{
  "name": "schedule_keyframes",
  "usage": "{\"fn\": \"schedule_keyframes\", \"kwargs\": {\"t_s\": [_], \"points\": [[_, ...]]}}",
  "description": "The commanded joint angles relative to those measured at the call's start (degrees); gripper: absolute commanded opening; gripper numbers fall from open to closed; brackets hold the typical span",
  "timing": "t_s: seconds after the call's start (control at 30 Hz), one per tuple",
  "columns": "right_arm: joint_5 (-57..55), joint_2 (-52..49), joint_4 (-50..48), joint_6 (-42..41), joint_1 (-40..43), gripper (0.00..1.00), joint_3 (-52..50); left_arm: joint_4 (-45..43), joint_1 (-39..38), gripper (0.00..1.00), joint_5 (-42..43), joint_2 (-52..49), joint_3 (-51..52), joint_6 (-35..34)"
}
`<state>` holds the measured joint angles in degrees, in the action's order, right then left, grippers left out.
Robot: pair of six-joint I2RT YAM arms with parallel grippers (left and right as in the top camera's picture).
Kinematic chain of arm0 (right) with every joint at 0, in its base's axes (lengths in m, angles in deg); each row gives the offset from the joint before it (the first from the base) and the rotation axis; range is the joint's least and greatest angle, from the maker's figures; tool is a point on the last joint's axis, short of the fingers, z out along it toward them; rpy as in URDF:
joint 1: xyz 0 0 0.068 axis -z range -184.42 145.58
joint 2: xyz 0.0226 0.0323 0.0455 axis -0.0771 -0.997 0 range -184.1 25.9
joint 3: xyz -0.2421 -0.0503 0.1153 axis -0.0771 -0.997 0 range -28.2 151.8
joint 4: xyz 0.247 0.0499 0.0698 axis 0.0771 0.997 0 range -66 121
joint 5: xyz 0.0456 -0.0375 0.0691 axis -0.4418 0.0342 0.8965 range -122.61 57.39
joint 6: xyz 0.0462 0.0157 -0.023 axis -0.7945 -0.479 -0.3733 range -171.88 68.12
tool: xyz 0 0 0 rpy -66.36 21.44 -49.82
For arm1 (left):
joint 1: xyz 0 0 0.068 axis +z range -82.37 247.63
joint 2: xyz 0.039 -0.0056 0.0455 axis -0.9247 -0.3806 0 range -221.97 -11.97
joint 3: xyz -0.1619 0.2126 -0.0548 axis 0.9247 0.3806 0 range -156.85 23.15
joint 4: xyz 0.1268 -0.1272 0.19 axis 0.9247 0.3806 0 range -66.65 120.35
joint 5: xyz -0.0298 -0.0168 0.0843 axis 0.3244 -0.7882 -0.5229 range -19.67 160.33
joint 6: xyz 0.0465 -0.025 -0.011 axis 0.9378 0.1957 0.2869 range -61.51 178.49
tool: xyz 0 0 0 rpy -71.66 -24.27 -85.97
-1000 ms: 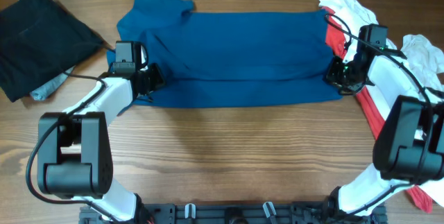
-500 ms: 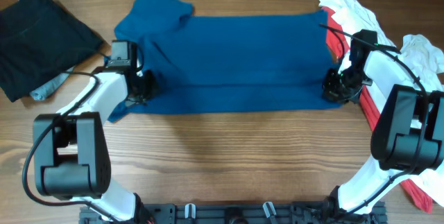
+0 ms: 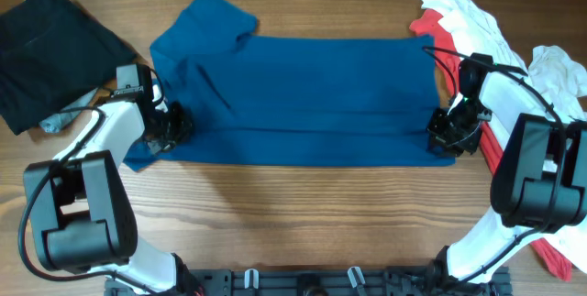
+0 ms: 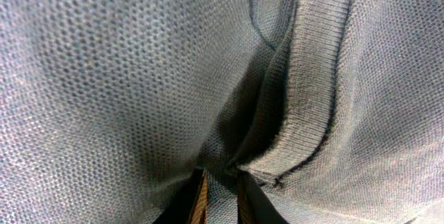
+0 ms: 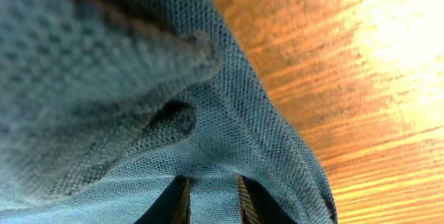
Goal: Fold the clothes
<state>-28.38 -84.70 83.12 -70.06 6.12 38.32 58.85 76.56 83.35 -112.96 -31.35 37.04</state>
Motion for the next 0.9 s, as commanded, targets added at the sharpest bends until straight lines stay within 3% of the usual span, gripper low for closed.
{"fn": "schedule_keyframes", "kwargs": {"t_s": [0.0,0.27,0.3,0.37,0.47,0.57,0.8,0.87], "points": [[-6.8,0.5,-0.4,-1.3,0.3,0.24,-3.7,2.8,-0.7,0.16,-8.7,0.1,4.6,1.2],[-6.8,12.7,-1.7,0.8,0.3,0.25,-3.7,4.6,-3.5,0.22,-8.8,16.3,4.6,1.8],[-6.8,13.6,-1.9,1.5,0.3,0.24,-3.7,4.7,-3.7,0.25,-8.8,17.7,4.6,1.7],[-6.7,14.8,-2.3,1.7,0.3,0.25,-3.7,4.6,-4.4,0.43,-8.8,21.1,4.6,1.7],[-4.0,15.2,-3.2,3.0,0.3,0.25,-3.7,3.5,-6.1,0.51,-5.1,24.1,4.6,1.5],[-1.0,15.2,-4.5,4.2,0.3,0.25,-3.7,2.5,-8.2,0.48,-1.2,23.5,4.6,1.0],[1.2,15.2,-5.6,4.6,0.3,0.25,-3.7,-3.4,-15.4,0.44,-1.2,16.8,4.8,-3.3],[1.2,15.2,-5.5,4.6,0.3,0.25,-3.7,-4.8,-17.9,0.38,-1.3,13.8,4.8,-6.8]]}}
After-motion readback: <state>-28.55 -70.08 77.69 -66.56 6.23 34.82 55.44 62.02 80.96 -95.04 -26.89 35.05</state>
